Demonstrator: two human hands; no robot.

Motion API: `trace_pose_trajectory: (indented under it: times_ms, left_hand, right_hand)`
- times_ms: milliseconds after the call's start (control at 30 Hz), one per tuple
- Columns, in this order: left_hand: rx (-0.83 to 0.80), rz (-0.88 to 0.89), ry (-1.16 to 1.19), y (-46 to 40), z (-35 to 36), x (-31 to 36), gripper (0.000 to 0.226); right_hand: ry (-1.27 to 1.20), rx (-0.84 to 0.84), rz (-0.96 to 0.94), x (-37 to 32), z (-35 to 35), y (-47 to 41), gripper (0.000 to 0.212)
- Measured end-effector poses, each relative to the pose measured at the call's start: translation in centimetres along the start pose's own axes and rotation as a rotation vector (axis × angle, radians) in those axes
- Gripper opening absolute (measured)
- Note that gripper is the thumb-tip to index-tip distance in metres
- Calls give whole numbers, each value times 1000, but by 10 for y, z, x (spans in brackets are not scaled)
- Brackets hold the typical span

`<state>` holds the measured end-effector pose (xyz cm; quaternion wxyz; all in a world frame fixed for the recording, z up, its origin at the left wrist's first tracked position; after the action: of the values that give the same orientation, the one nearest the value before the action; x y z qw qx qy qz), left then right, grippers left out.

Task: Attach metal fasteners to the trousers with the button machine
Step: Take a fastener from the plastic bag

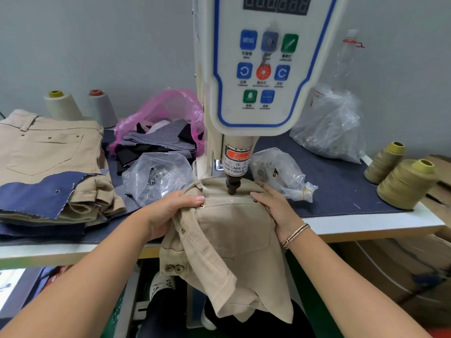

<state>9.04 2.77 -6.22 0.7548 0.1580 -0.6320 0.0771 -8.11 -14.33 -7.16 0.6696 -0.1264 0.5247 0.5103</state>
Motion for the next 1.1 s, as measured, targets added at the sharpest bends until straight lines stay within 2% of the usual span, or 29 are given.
trace_pose_trajectory:
  times_ms: [133,400,600,867,1000,1100]
  left_hand:
    - [-20,10,24,1,0,0,44]
    - [-14,21,34,3,1,0,49]
    - [-12,24,41,3,2,1,44]
    - [-27,37,39,2,1,0,35]
    - [-23,16,23,3,1,2,44]
    - [-89,-23,-33,4,4,6,48]
  right_hand:
    - [12,-13,-9,1,1,2,19]
    - [-1,-27,-13,3,-1,3,21]
    - [-19,-19,5,1,-1,2,34]
    - [1,2,19,1,-1,2,23]
    - [43,4,40,-2,3,7,25]
    - [45,-4,78,-4,6,17,28]
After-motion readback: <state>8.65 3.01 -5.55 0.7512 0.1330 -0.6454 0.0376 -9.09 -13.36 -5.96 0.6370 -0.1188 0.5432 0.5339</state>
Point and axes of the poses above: each hand's wrist, its own y-axis away from the middle knuckle, its own z-axis out of the palm, x = y × z, the point moved 1 cm from there along -y, towards the middle knuckle, and after that the axes turned 12 degrees about z, right-handed, at the moved point
